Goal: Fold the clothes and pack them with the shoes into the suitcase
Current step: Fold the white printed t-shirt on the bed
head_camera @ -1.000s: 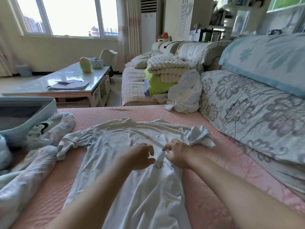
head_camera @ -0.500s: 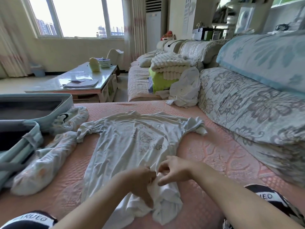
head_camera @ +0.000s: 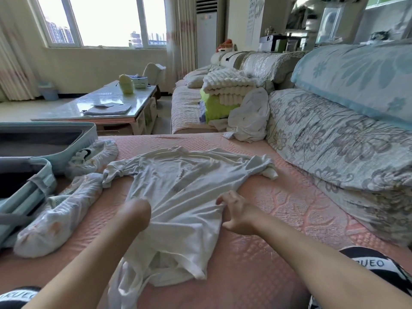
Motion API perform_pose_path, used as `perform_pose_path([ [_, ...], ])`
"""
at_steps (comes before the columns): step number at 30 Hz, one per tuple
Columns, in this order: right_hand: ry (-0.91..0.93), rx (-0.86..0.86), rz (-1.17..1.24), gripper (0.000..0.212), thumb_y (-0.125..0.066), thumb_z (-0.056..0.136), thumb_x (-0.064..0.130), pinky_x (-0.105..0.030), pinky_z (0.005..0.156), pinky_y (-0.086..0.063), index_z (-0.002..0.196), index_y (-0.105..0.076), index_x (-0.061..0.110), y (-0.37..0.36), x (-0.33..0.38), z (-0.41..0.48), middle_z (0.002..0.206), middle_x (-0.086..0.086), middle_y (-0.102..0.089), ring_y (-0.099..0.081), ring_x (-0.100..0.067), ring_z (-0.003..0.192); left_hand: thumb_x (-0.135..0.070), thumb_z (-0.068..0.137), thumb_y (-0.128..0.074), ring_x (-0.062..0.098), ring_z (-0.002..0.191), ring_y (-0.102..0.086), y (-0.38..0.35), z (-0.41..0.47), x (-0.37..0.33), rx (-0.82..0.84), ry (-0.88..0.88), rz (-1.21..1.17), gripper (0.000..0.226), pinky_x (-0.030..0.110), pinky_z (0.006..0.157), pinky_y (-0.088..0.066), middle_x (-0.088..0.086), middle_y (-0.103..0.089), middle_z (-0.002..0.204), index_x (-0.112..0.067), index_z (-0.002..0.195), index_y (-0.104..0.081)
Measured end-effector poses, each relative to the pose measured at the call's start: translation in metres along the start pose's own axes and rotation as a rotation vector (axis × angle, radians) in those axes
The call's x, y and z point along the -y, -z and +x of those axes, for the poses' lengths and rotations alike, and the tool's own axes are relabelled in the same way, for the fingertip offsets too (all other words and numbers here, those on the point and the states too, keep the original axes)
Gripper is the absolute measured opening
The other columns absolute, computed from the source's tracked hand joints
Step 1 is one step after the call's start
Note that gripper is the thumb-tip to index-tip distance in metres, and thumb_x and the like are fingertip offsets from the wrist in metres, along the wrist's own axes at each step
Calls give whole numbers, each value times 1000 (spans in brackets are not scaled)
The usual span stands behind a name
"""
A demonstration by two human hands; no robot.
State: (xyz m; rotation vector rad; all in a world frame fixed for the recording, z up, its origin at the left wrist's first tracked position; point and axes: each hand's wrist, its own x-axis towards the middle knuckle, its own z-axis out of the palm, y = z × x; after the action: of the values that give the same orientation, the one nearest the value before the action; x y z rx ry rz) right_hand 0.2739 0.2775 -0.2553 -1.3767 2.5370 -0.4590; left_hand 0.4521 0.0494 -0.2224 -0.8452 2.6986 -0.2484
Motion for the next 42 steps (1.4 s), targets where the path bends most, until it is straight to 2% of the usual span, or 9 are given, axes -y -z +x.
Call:
perform_pose_path([
  [4,55,6,-125,26,-62,87,18,-32,94,-46,104,-58,37,-2,4,8,118,7,-47,-52,-22,117,-15,83,-55,19,121,-47,1,-4,-31,-271,-368,-191,43,30,94,-43,-5,-49,127,-34,121,-57],
  [8,101,11,-149,27,-63,91,24,-30,100,-43,109,-72,41,-12,12,18,116,10,-58,-54,-17,116,-45,63,-85,15,114,-41,-13,-13,-61,55,-749,-317,53,30,99,-40,-8,-44,117,-42,109,-61],
  [12,117,-159,-16,25,-58,96,21,-36,99,-45,104,-77,34,-11,15,31,113,6,-69,-59,-20,109,-32,82,-75,14,91,-62,-19,3,-60,-71,-651,-591,18,29,84,-49,-2,-67,102,-29,99,-76],
  [16,18,-454,66,20,-62,96,24,-34,80,-53,111,-75,24,5,14,49,99,-1,-65,-63,-20,91,-15,91,-63,14,82,-61,-4,24,-47,-313,-244,-898,13,27,71,-43,0,-70,85,-13,87,-75],
  [20,-132,-335,309,23,-61,92,20,-28,73,-54,115,-64,21,13,11,60,83,5,-69,-68,-15,80,-11,90,-55,27,100,-63,-14,41,-16,-329,92,-730,22,28,76,-47,7,-69,107,-22,101,-70],
  [24,-89,-64,234,10,-65,87,19,-17,67,-48,93,-70,24,5,22,66,92,9,-70,-65,-10,86,-9,88,-58,21,108,-60,-20,44,-11,-354,-53,-596,47,35,83,-52,-7,-57,123,-36,126,-56],
  [30,46,98,105,26,-72,84,31,-18,85,-49,110,-75,30,-20,41,76,108,13,-72,-64,-3,98,-22,86,-54,18,100,-61,-19,45,-18,-169,-228,-402,50,26,74,-46,-15,-51,129,-49,127,-53],
  [37,10,42,190,6,-60,98,27,-33,88,-53,99,-66,27,-12,39,77,102,6,-69,-64,-14,97,-8,93,-44,25,106,-61,3,51,-12,-249,-153,-790,45,30,87,-49,4,-62,126,-33,125,-64],
  [42,-15,98,185,38,-69,94,21,-29,99,-49,131,-60,23,-14,25,60,122,4,-66,-62,-13,108,5,91,-43,16,69,-52,16,42,-19,-141,-209,-1058,47,21,52,-43,9,-58,95,-28,121,-55],
])
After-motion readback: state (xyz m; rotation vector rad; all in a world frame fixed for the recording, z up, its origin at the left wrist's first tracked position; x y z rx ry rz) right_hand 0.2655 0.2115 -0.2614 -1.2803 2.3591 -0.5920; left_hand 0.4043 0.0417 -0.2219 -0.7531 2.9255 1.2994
